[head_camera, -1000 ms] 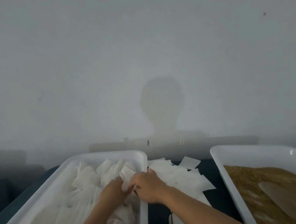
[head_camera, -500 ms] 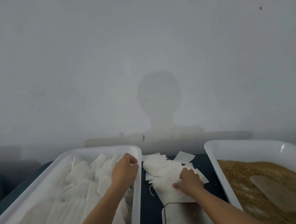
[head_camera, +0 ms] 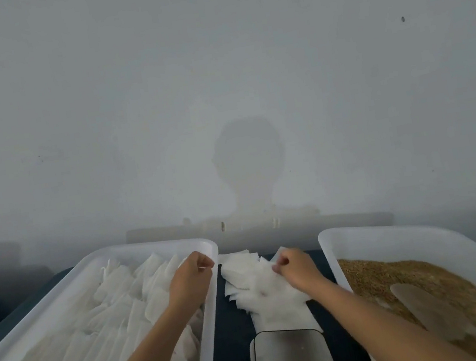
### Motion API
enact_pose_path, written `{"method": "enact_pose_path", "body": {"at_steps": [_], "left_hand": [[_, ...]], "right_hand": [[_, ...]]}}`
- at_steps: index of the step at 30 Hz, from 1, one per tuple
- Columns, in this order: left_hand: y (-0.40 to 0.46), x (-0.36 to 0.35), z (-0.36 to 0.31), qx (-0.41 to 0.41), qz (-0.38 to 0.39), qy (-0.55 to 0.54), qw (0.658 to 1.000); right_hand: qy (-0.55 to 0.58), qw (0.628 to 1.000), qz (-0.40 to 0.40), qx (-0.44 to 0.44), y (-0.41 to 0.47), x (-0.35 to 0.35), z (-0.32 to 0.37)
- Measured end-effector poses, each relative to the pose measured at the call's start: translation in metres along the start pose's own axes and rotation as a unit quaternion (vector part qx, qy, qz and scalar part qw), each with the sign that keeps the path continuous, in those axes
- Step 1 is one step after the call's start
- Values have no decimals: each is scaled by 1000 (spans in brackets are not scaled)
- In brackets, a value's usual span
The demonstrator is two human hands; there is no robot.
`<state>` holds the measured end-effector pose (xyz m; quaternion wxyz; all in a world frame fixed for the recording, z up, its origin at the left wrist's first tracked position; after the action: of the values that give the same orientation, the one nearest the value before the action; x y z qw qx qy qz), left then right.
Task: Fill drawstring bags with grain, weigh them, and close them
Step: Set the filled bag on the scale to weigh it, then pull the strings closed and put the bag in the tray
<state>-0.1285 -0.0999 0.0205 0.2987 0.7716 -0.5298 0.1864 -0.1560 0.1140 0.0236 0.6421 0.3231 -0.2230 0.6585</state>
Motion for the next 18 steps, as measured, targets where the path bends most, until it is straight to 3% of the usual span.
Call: {"method": "enact_pose_path", "body": {"at_steps": [3, 8, 11, 14, 18], "left_hand": [[-8, -5, -26, -43, 5, -39, 998], [-25, -40, -88, -33, 98, -178, 979], [-44, -71, -130, 26, 193, -319, 927], [-60, -105, -166, 74, 265, -394, 877], [-78, -150, -197, 29, 288, -341, 894]], "right_hand": [[224, 974, 16, -21, -11, 45, 8], [479, 875, 66, -33, -40, 113, -13], [538, 842, 39, -23, -56, 141, -45], [544, 839, 22, -9, -74, 162, -83], [485, 874, -26, -35, -94, 179, -135]]}}
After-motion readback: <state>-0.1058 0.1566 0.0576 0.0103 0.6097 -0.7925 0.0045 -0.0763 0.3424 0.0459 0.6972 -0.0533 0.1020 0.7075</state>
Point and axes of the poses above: each hand's wrist, its own y-axis towards the middle knuckle, its own x-axis out of the back of the hand, z = x × y, the point moved 3 cm from there along y, towards the middle knuckle, and after that the axes turned 2 degrees about y, right-handed, at the moved point
